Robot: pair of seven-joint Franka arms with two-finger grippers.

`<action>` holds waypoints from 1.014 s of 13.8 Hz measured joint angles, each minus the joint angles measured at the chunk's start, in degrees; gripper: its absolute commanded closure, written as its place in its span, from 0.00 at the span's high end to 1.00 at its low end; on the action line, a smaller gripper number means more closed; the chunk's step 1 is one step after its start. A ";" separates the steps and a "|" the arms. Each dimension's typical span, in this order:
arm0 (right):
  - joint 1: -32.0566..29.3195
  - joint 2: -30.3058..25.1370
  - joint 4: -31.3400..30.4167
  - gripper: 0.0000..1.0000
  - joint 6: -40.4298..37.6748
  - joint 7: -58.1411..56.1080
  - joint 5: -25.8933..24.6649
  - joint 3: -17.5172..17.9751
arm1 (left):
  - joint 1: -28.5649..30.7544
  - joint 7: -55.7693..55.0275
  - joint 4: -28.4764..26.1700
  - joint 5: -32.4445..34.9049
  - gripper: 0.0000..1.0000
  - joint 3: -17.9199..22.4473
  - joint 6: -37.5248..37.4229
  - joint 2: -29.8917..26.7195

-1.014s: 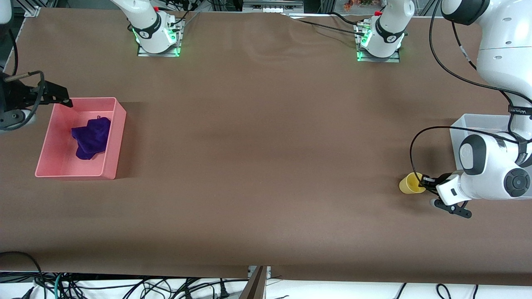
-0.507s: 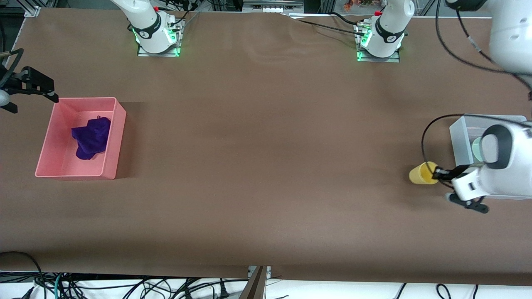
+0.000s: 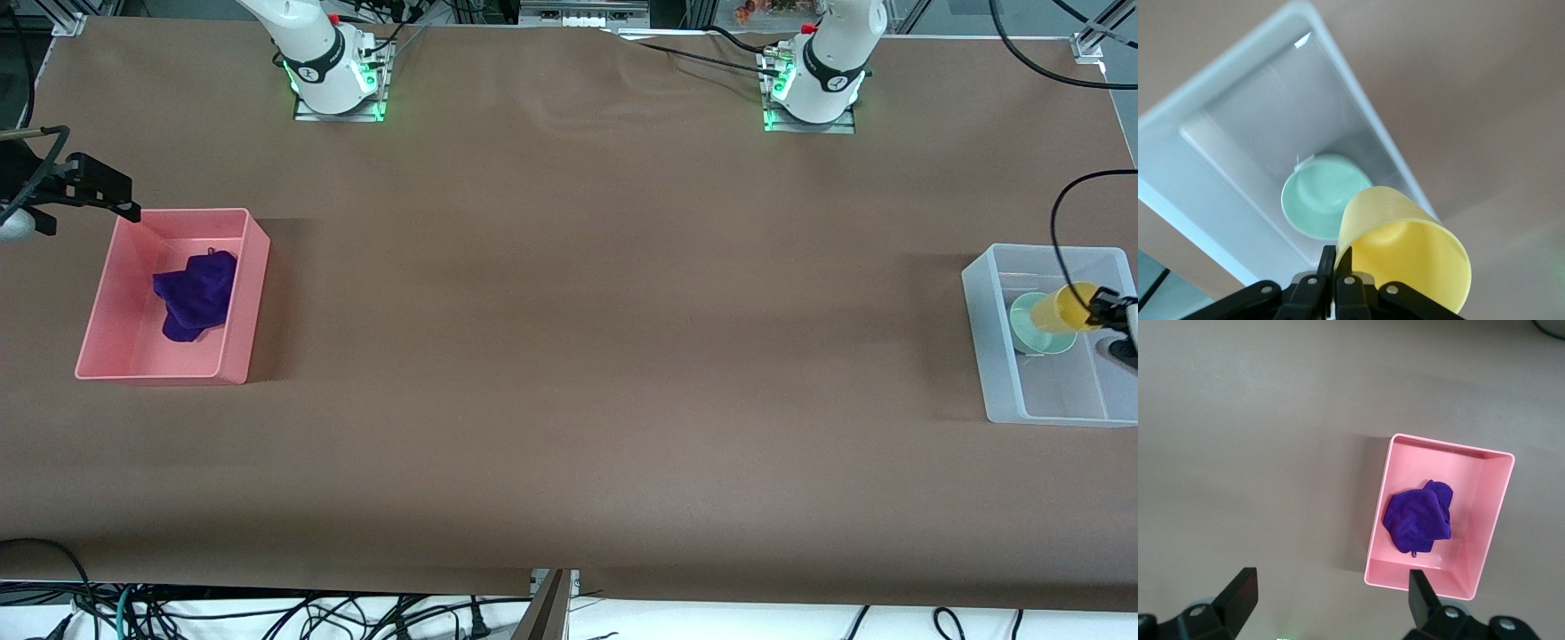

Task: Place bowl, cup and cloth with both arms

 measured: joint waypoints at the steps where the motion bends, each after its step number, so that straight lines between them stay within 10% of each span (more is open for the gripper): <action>1: 0.18 0.11 0.00 1.00 0.05 0.00 0.00 0.10 | 2.15 1.36 -1.81 0.00 0.00 0.01 2.92 0.62; 5: 1.17 0.51 0.00 1.00 0.12 0.39 0.00 0.32 | 5.15 4.18 -5.74 0.00 0.00 -0.08 11.00 3.53; 6: 1.24 0.55 0.00 1.00 0.12 0.48 0.00 0.32 | 5.12 4.21 -5.77 0.00 0.13 -0.23 11.42 3.89; 7: 1.25 0.57 0.00 1.00 0.10 0.52 -0.15 0.32 | 5.09 4.22 -5.77 0.00 0.65 -0.44 11.49 4.00; 8: 1.24 0.56 0.00 1.00 0.10 0.53 -0.43 0.31 | 5.07 4.22 -5.76 0.00 0.91 -0.60 11.50 3.98; 14: 1.24 0.58 0.00 1.00 0.10 0.54 -0.70 0.29 | 4.92 3.50 -4.43 -0.23 1.00 -5.73 7.62 0.56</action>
